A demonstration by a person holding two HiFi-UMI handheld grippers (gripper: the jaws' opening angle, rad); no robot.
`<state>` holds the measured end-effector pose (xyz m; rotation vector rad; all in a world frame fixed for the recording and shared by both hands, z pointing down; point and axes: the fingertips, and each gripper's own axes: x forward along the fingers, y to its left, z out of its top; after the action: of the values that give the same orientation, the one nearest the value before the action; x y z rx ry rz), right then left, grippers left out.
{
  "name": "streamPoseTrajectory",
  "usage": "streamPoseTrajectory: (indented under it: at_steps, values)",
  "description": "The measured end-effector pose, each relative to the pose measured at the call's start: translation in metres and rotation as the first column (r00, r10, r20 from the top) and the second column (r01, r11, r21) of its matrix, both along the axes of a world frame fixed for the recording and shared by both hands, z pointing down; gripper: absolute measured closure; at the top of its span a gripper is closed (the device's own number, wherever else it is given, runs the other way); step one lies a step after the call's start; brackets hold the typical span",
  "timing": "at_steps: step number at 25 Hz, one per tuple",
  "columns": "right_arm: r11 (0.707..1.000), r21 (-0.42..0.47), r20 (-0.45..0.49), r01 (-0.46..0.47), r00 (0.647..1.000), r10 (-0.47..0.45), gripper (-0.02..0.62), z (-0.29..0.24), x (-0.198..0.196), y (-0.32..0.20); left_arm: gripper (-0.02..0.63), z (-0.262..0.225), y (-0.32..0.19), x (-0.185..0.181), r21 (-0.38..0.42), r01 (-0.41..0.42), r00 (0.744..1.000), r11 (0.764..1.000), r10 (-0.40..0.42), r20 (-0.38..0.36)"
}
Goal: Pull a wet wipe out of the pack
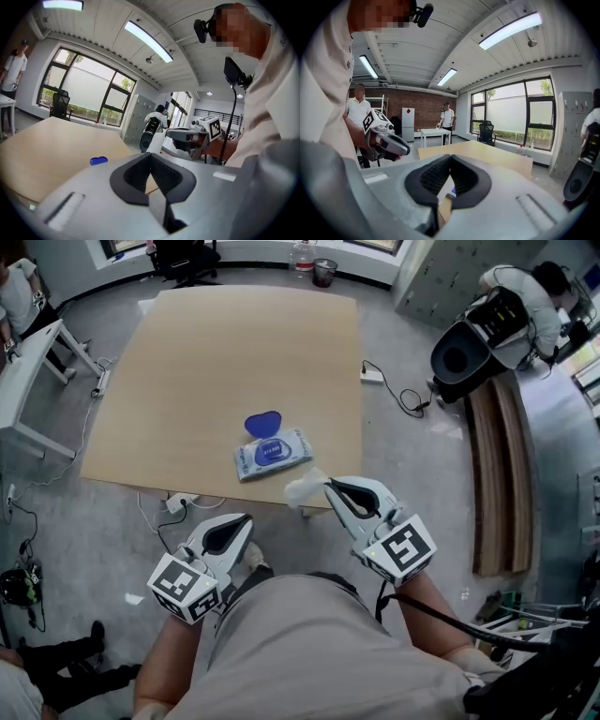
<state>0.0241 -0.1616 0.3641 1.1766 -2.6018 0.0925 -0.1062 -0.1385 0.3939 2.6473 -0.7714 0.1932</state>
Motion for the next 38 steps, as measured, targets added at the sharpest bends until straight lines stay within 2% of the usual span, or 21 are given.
streamPoseTrajectory:
  at_steps: [6,10,14,17,25,29,38]
  values:
    - [0.999,0.023,0.030,0.034,0.999,-0.035,0.592,-0.022,0.054,0.079,0.600,-0.041,0.069,0.069,0.050,0.001,0.999,0.999,0.001,-0.041]
    - [0.999,-0.008,0.063,0.037,0.997,-0.036,0.592,-0.011,0.091,0.132,0.600,-0.043,0.121,0.109,0.062,0.010,1.000,0.998,-0.008,-0.027]
    - [0.998,-0.048,0.066,0.047,0.997,-0.044,0.592,0.004,0.117,0.168,0.600,-0.041,0.165,0.130,0.087,0.027,0.998,0.996,-0.031,0.045]
    - [0.997,-0.063,0.077,0.038,0.996,-0.033,0.592,0.011,0.130,0.187,0.600,-0.040,0.189,0.140,0.098,-0.010,0.995,0.995,0.000,0.098]
    - [1.000,-0.010,0.090,-0.006,0.996,0.007,0.592,-0.020,0.130,0.230,0.600,-0.066,0.225,0.153,0.157,-0.082,0.993,0.984,0.068,0.095]
    - [1.000,0.001,0.084,-0.001,0.996,0.001,0.592,-0.026,0.103,0.259,0.600,-0.075,0.258,0.133,0.185,-0.112,0.990,0.976,0.094,0.102]
    - [0.999,0.030,0.043,0.021,0.999,-0.022,0.592,-0.039,0.009,0.304,0.600,-0.063,0.301,0.018,0.148,-0.062,0.995,0.987,0.048,0.092]
